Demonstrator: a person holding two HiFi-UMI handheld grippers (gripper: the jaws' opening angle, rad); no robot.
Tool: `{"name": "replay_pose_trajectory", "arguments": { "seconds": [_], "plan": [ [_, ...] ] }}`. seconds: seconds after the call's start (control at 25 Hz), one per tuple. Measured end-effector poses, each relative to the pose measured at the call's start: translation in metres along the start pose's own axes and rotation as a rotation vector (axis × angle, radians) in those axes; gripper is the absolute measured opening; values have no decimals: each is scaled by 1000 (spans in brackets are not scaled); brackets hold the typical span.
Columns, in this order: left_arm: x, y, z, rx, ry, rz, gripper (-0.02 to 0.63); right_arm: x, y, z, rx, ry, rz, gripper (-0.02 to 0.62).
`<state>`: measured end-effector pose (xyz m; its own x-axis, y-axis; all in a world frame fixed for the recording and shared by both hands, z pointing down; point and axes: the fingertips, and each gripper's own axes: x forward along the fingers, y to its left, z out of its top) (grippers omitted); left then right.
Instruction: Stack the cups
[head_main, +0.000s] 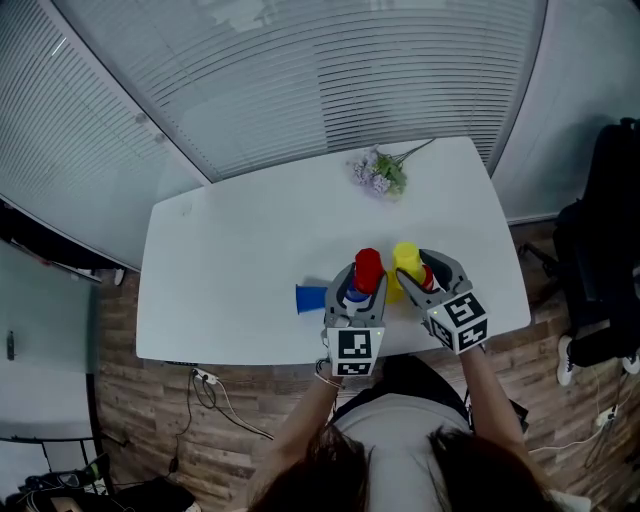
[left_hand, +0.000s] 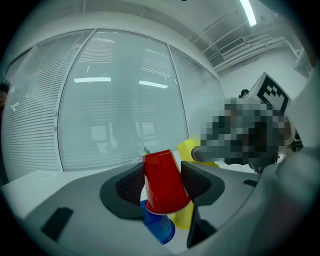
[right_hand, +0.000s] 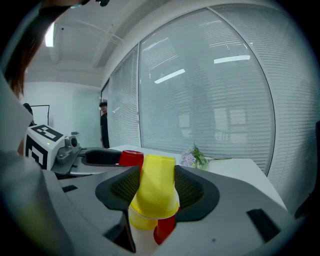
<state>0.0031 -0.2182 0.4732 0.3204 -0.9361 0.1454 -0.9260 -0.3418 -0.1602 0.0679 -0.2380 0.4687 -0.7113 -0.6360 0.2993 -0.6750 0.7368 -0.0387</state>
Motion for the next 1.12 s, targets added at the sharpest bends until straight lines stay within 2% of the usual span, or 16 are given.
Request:
{"name": "replay_pose_trajectory", "arguments": {
  "seconds": [0.24, 0.72, 1.12],
  "plan": [
    [0, -2, -7, 34, 11, 2, 242, 3, -2, -8, -6, 6, 1, 245],
    [-9, 0, -4, 9, 8, 7, 230, 0, 3, -13, -80, 18, -16, 244],
    [-20, 9, -3, -34, 2, 26, 230, -4, 4, -14, -65, 6, -34, 244]
  ]
}}
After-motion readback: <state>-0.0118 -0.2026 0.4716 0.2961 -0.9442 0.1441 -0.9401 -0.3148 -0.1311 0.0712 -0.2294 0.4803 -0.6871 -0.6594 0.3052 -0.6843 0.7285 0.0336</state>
